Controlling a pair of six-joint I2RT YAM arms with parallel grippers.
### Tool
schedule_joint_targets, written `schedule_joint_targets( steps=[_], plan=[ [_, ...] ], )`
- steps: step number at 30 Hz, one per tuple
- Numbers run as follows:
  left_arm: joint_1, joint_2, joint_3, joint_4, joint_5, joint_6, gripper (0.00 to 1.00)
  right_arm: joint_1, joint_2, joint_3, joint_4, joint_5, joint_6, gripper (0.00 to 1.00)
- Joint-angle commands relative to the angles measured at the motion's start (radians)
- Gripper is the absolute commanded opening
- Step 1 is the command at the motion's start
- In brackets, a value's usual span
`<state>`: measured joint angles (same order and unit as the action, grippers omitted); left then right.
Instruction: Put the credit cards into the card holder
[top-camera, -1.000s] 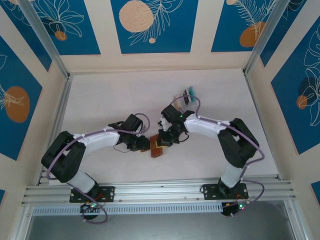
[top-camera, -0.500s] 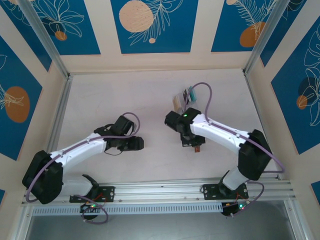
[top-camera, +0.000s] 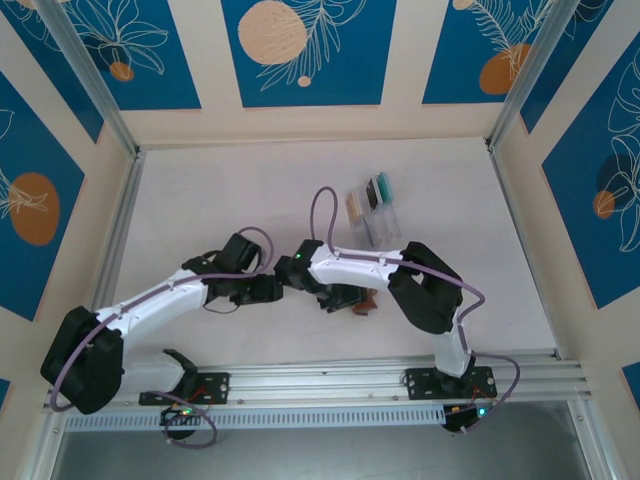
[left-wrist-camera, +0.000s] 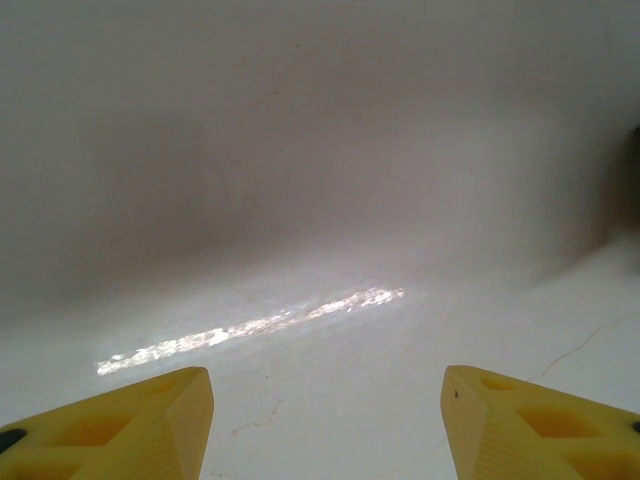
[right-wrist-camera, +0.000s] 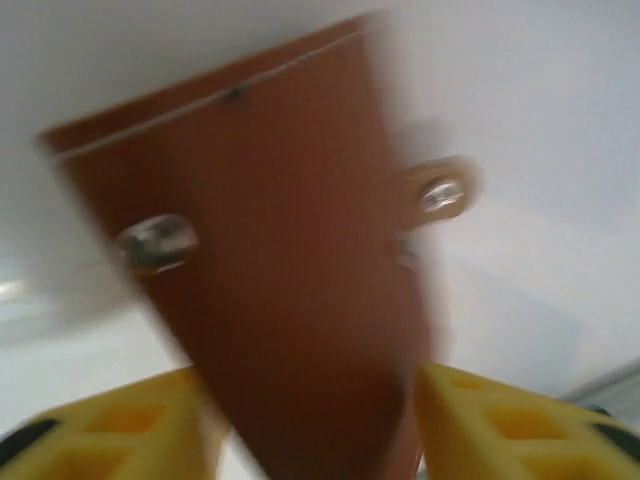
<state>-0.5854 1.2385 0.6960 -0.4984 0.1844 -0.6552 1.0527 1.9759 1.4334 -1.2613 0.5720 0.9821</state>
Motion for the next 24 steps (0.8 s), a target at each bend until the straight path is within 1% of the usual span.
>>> schedule_joint_targets(
  steps=[1, 3, 5, 7, 8, 9, 11, 12, 14, 17, 20, 24],
  plan=[
    [0.043, -0.043, -0.012, -0.005, 0.041, -0.024, 0.62, -0.015, -0.068, 0.001, 0.201, -0.201, -0.155, 0.6],
    [0.055, -0.051, 0.0, -0.019, 0.044, -0.022, 0.62, -0.03, -0.118, -0.011, 0.258, -0.298, -0.224, 0.64],
    [0.055, -0.039, 0.015, -0.012, 0.062, -0.012, 0.64, -0.062, -0.188, -0.048, 0.309, -0.384, -0.279, 0.65],
    [0.05, -0.001, 0.035, 0.004, 0.11, 0.009, 0.65, -0.115, -0.27, -0.1, 0.341, -0.447, -0.31, 0.62],
    [0.037, 0.025, 0.051, 0.001, 0.125, 0.024, 0.65, -0.154, -0.308, -0.129, 0.346, -0.465, -0.319, 0.59],
    [0.014, 0.052, 0.072, -0.003, 0.123, 0.037, 0.65, -0.195, -0.338, -0.153, 0.335, -0.463, -0.324, 0.54],
    [-0.041, 0.104, 0.111, -0.001, 0.107, 0.052, 0.67, -0.259, -0.375, -0.19, 0.305, -0.418, -0.334, 0.47],
    [-0.073, 0.139, 0.135, 0.004, 0.109, 0.055, 0.69, -0.288, -0.387, -0.209, 0.292, -0.39, -0.343, 0.46],
    [-0.117, 0.211, 0.179, 0.01, 0.109, 0.053, 0.72, -0.34, -0.397, -0.242, 0.291, -0.394, -0.367, 0.46],
    [-0.173, 0.29, 0.231, 0.041, 0.102, 0.044, 0.74, -0.411, -0.411, -0.304, 0.331, -0.443, -0.395, 0.46],
    [-0.221, 0.377, 0.293, 0.043, 0.091, 0.045, 0.76, -0.469, -0.409, -0.35, 0.373, -0.503, -0.415, 0.42],
    [-0.254, 0.46, 0.342, 0.042, 0.065, 0.045, 0.78, -0.521, -0.396, -0.381, 0.427, -0.569, -0.443, 0.38]
  ],
)
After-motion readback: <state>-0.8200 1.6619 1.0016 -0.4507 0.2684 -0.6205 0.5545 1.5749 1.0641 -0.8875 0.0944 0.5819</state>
